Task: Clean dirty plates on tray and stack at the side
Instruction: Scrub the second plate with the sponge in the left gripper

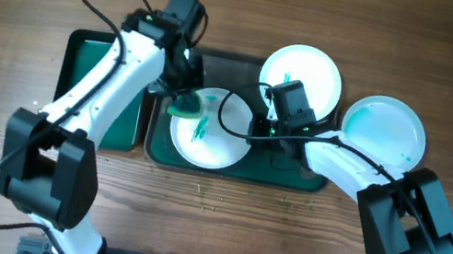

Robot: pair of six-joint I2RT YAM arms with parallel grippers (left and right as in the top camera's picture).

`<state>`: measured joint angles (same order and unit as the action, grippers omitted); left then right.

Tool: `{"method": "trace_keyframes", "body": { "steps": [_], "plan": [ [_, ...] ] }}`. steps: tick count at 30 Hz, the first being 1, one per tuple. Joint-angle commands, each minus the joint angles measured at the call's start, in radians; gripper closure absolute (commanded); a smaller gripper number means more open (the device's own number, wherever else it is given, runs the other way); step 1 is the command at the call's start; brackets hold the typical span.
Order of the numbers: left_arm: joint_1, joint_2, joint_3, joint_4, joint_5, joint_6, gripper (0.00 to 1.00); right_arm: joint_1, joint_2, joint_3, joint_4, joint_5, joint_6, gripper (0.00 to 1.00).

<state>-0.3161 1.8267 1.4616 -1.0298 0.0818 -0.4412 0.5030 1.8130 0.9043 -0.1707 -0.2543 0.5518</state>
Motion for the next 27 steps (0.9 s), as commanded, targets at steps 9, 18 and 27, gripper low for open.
{"method": "trace_keyframes", "body": {
  "steps": [9, 18, 27],
  "plan": [
    [-0.081, 0.081, -0.286, 0.29, 0.08, 0.122, 0.96, 0.0, 0.023, 0.008, -0.004, -0.018, -0.001, 0.96],
    [-0.08, 0.117, -0.285, 0.324, 0.413, 0.445, 0.96, 0.0, 0.023, 0.008, -0.01, -0.032, -0.014, 0.96],
    [-0.072, 0.117, -0.285, 0.228, -0.33, -0.117, 0.96, 0.0, 0.024, 0.008, -0.01, -0.031, -0.014, 0.96]
  ]
}}
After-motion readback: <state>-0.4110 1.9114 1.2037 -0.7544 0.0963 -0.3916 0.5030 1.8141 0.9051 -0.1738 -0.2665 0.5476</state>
